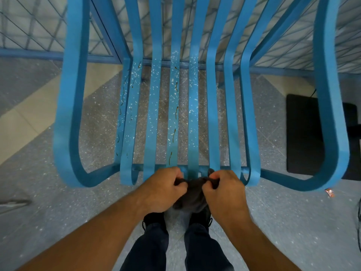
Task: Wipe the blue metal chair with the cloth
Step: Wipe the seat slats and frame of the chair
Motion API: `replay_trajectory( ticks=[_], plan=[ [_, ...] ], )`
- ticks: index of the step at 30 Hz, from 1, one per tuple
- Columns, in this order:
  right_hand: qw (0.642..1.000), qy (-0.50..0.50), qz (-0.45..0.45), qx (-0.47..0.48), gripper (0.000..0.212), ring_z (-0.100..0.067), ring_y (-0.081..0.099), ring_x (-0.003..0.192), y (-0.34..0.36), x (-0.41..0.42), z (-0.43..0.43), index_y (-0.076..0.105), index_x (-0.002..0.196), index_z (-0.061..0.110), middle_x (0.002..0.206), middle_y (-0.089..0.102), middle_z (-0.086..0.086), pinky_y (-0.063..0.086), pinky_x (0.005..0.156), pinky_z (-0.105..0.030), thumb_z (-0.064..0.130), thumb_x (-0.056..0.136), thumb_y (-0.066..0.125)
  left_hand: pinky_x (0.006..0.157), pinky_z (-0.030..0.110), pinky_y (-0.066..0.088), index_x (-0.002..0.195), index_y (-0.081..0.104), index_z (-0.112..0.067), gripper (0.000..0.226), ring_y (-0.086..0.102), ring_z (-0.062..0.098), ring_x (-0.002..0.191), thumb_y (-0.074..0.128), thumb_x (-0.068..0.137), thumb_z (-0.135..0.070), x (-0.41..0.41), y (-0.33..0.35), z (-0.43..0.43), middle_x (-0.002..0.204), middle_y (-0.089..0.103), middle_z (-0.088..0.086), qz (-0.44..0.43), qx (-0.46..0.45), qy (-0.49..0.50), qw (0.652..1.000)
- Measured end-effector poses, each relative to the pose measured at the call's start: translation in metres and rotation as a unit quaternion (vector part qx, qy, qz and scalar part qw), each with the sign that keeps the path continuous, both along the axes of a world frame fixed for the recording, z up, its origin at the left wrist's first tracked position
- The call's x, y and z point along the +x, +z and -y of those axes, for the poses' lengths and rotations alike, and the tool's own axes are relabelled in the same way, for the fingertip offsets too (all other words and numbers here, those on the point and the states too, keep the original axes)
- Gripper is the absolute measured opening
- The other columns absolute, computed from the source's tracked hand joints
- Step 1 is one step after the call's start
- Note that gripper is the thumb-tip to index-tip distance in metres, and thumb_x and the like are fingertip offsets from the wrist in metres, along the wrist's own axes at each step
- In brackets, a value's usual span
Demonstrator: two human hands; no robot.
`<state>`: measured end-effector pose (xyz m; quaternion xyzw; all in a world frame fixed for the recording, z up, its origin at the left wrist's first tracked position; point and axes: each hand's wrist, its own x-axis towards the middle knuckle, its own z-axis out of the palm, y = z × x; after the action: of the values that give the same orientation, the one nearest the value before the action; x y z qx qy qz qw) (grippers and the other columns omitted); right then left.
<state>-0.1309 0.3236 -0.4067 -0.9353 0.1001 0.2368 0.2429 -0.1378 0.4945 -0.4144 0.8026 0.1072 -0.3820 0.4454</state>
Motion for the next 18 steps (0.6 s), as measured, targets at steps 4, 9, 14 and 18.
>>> replay_trajectory(
  ticks=[4, 9, 14, 18],
  plan=[
    [0.999, -0.008, 0.031, 0.008, 0.011, -0.008, 0.051, 0.080, 0.009, 0.008, -0.002, 0.065, 0.096, 0.013, 0.099, 0.055, 0.000, 0.043, 0.072, -0.013, 0.017, 0.086, 0.066, 0.062, 0.038, 0.057, 0.088, 0.057, -0.023, 0.012, 0.065, 0.019, 0.069, 0.058, 0.094, -0.033, 0.009, 0.003, -0.007, 0.076, 0.065, 0.002, 0.016, 0.014, 0.045, 0.999],
    [0.998, 0.005, 0.061, -0.017, 0.048, -0.025, 0.053, 0.115, -0.018, 0.048, -0.013, 0.048, 0.135, 0.007, 0.143, 0.037, -0.008, 0.042, 0.099, -0.031, 0.018, 0.091, 0.062, 0.079, 0.021, 0.043, 0.119, 0.056, -0.018, 0.027, 0.057, 0.011, 0.099, 0.056, 0.096, -0.032, 0.034, -0.016, 0.000, 0.111, 0.061, -0.003, 0.133, 0.085, 0.130, 0.979],
    [0.994, -0.008, 0.109, 0.015, 0.056, -0.030, 0.049, 0.124, -0.034, 0.035, -0.027, 0.045, 0.137, 0.007, 0.145, 0.038, -0.010, 0.044, 0.102, -0.037, 0.014, 0.086, 0.068, 0.080, 0.022, 0.042, 0.125, 0.056, -0.015, 0.030, 0.055, 0.011, 0.095, 0.054, 0.097, -0.026, 0.036, -0.026, -0.007, 0.111, 0.061, 0.000, 0.188, 0.151, 0.171, 0.955],
    [0.992, -0.042, 0.115, 0.037, 0.052, -0.031, 0.052, 0.122, -0.041, 0.019, -0.035, 0.050, 0.134, 0.004, 0.137, 0.049, -0.014, 0.043, 0.101, -0.033, 0.014, 0.087, 0.069, 0.073, 0.020, 0.040, 0.121, 0.058, -0.015, 0.029, 0.055, 0.010, 0.087, 0.057, 0.095, -0.029, 0.037, -0.028, -0.010, 0.102, 0.061, -0.003, 0.204, 0.180, 0.184, 0.944]
  ],
)
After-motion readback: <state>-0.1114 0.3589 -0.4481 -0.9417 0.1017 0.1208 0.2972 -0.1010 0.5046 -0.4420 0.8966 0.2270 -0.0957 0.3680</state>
